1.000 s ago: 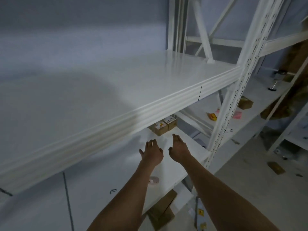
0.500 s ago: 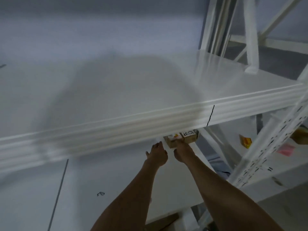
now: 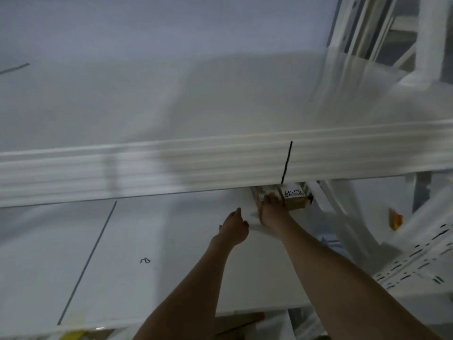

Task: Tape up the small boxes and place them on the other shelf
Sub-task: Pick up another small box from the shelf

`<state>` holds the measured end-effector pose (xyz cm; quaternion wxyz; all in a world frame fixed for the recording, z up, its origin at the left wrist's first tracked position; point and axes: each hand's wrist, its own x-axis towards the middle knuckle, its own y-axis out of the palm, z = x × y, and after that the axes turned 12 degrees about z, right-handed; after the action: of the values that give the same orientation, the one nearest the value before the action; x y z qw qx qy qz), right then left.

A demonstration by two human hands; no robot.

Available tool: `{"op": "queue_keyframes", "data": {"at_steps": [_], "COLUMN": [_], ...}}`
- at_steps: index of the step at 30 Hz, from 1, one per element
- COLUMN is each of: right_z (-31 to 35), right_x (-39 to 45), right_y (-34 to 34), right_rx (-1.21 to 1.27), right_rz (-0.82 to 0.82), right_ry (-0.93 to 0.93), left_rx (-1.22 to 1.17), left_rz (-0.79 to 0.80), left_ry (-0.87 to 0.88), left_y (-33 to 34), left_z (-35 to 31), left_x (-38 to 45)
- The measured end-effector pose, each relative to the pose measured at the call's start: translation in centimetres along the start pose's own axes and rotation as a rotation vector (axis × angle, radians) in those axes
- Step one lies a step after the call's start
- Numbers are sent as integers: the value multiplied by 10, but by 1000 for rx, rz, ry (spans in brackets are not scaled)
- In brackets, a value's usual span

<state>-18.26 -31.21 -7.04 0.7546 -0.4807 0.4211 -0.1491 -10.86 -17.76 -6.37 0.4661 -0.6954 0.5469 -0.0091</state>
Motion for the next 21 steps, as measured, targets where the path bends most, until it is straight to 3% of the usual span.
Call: {"op": "queue_keyframes", "data": {"at_steps": [6, 11, 15, 17, 21], "right_z": [22, 45, 50, 53, 60], "right_x": [-52, -85, -79, -75, -64], "right_y": [-1, 2, 21, 31, 50], "right_rx": [-161, -130, 96, 257, 324], "right_rz": [-251, -197, -189, -97, -28], "right_ry": [-112, -75, 92, 167, 181], "left_rx": [-364, -544, -603, -631, -699], "left_rz": [-38, -50, -40, -48, -89], "left_ry": [-71, -158, -190, -190, -205], "left_y": [-4, -9, -8, -9, -13], "left_z": [4, 16, 29, 36, 55], "left_x": [-10, -20, -32, -36, -51]}}
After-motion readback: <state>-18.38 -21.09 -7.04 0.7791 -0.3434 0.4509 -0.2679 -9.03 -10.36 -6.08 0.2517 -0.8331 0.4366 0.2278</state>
